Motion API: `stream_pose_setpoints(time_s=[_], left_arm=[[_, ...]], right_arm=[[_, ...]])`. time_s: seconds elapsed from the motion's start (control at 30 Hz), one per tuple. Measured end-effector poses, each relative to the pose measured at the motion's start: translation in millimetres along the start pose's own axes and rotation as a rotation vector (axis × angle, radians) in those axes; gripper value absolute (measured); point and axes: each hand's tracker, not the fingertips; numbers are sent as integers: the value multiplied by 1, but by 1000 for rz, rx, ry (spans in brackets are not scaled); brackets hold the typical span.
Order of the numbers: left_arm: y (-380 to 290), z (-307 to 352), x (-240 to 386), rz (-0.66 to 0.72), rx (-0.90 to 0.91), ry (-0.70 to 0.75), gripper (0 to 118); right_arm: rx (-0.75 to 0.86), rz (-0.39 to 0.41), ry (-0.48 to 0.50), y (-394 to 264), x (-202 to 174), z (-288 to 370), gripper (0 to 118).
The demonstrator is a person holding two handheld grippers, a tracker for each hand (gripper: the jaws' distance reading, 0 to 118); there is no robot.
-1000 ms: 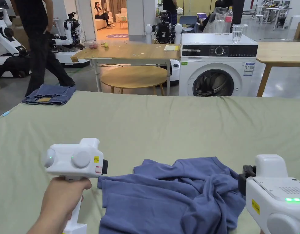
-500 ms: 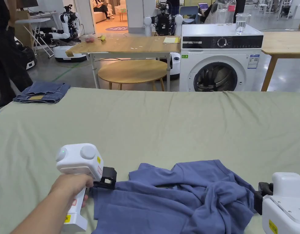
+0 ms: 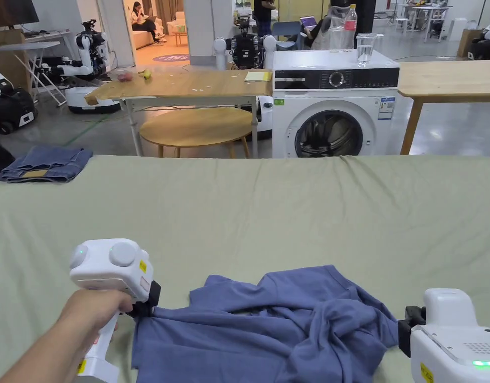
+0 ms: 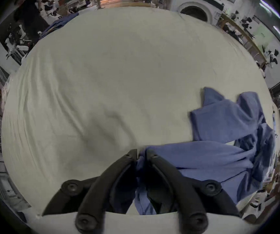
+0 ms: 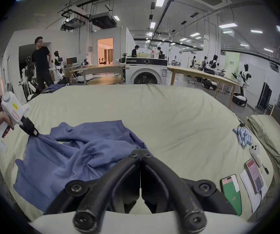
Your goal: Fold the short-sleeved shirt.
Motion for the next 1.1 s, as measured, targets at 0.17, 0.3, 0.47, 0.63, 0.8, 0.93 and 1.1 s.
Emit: stream_pose_setpoints(time_s=[0.17,0.3,0.47,0.63,0.8,0.93,1.1], left_arm=[[-11,45,-3,-31,178,-55,4],[-25,61,-4,-28,245,-86,4],[-32,56,-4,-39,262,-100,4],[-31,50,-6,-46,266,-106,4],[-30,39,-7,-59,262,-74,4],[-34,34,-10,-61,277,-35,4],[-42,64,-17,-66,387,12,4]], right_arm=[[-107,4,-67,-12,38,-27,0],[-197,-38,43,-16,56,-55,5],[-181,63,33,-13,43,-93,118],[-284,165,48,-20,19,-140,118],[-300,97,146,-26,10,-129,44],[-356,-131,143,-17,28,-114,2],[-227,-53,139,23,33,-66,2]])
